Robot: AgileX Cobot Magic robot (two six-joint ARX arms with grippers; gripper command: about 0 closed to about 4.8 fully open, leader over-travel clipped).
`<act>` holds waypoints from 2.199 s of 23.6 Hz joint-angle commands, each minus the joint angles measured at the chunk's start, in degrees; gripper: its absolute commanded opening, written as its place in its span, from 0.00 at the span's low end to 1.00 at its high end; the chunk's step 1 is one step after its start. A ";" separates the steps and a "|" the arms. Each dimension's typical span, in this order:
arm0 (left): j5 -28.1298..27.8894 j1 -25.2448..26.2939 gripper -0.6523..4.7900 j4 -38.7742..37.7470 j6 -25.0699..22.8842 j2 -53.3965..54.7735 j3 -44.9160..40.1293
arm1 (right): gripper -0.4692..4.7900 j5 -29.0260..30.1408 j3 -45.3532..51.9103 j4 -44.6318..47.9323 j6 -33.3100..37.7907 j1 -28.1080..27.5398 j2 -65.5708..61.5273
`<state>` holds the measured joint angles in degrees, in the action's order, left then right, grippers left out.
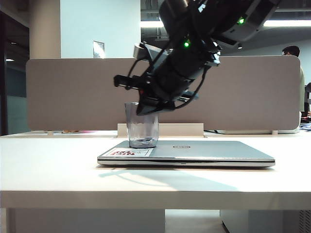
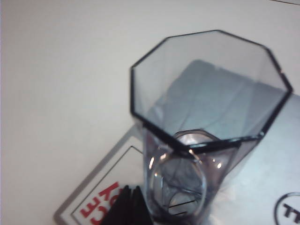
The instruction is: Pick up the water cup and place it on the right side of the laptop.
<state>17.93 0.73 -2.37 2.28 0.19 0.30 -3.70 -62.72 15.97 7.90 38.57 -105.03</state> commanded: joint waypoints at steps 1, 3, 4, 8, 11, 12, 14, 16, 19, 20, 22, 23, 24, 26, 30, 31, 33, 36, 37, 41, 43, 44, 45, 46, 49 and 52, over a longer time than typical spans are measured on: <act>0.31 0.11 0.11 0.74 0.11 0.04 0.26 | 0.07 -0.70 -0.37 0.81 0.09 -1.22 0.17; 0.31 0.11 0.11 0.74 0.11 0.04 0.26 | 0.07 -0.92 -0.37 0.66 0.07 -1.77 0.17; 0.31 0.11 0.11 0.77 0.11 0.04 0.26 | 0.07 -1.40 -0.37 0.52 0.07 -2.05 0.17; 0.31 0.11 0.11 0.74 0.11 0.04 0.26 | 0.07 -4.50 -0.37 0.04 0.00 -3.06 0.17; 0.31 0.11 0.11 0.74 0.11 0.04 0.26 | 0.07 -5.81 -0.37 -1.07 0.00 -3.87 0.20; 0.31 0.11 0.11 0.74 0.11 0.04 0.26 | 0.07 -5.86 -0.37 -1.29 -0.02 -4.09 0.17; 0.31 0.11 0.11 0.74 0.11 0.04 0.26 | 0.07 -5.84 -0.37 -1.42 -0.02 -4.59 0.20; 0.28 0.11 0.11 0.77 0.11 0.04 0.26 | 0.07 -6.64 -0.37 -1.46 -0.17 -4.79 0.20; 0.28 0.11 0.11 0.74 0.11 0.04 0.26 | 0.07 -6.54 -0.37 -3.08 -0.15 -4.76 0.72; 0.28 0.11 0.11 0.74 0.11 0.04 0.24 | 0.07 -6.51 -0.37 -4.24 -0.15 -4.72 1.14; 0.28 0.11 0.11 0.74 0.11 0.04 0.26 | 0.07 -6.56 -0.37 -7.19 -0.17 -4.33 2.21; 0.28 0.11 0.11 0.74 0.11 0.04 0.24 | 0.07 -6.51 -0.37 -8.37 -0.15 -4.24 2.62; 0.28 0.11 0.11 0.74 0.11 0.04 0.24 | 0.07 -6.73 -0.35 -10.71 -0.15 -3.89 3.50; 0.28 0.11 0.11 0.74 0.09 0.04 0.24 | 0.07 -6.73 -0.35 -12.20 -0.15 -3.87 4.15; 0.22 0.11 0.11 0.72 0.09 0.04 0.24 | 0.07 -6.71 -0.22 -12.70 -0.11 -3.87 4.81; 0.22 0.11 0.11 0.74 0.09 0.04 0.24 | 0.07 -6.73 -0.17 -12.61 -0.13 -3.87 4.81; 0.22 0.11 0.11 0.74 0.09 0.04 0.24 | 0.07 -6.71 0.13 -12.20 -0.13 -3.89 4.81; 0.22 0.11 0.11 0.74 0.09 0.04 0.24 | 0.07 -6.71 0.74 -12.11 -0.15 -4.09 4.81; 0.24 0.11 0.11 0.74 0.09 0.04 0.24 | 0.07 -6.71 0.98 -12.20 -0.13 -4.13 4.81; 0.22 0.11 0.11 0.74 0.09 0.04 0.24 | 0.16 -6.75 2.16 -11.76 0.26 -4.24 4.79; 0.22 0.11 0.11 0.74 0.09 0.04 0.24 | 0.23 -7.15 2.60 -11.15 1.38 -4.39 4.66; 0.22 0.11 0.11 0.74 0.09 0.04 0.24 | 0.25 -7.13 2.64 -10.97 1.57 -4.39 4.48; 0.20 0.11 0.11 0.77 0.09 0.04 0.24 | 0.29 -7.10 2.64 -10.80 1.95 -4.52 4.46; 0.22 0.11 0.11 0.74 0.09 0.04 0.24 | 0.31 -7.10 2.64 -10.38 2.01 -4.52 4.44; 0.22 0.11 0.11 0.74 0.09 0.04 0.24 | 0.32 -6.88 2.64 -8.59 2.03 -4.52 4.37; 0.22 0.11 0.11 0.77 0.09 0.04 0.24 | 0.47 -6.86 2.62 -5.73 2.82 -4.52 3.23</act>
<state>17.91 0.73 -2.37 2.28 0.16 0.30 -10.46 -59.86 8.08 9.91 34.00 -101.21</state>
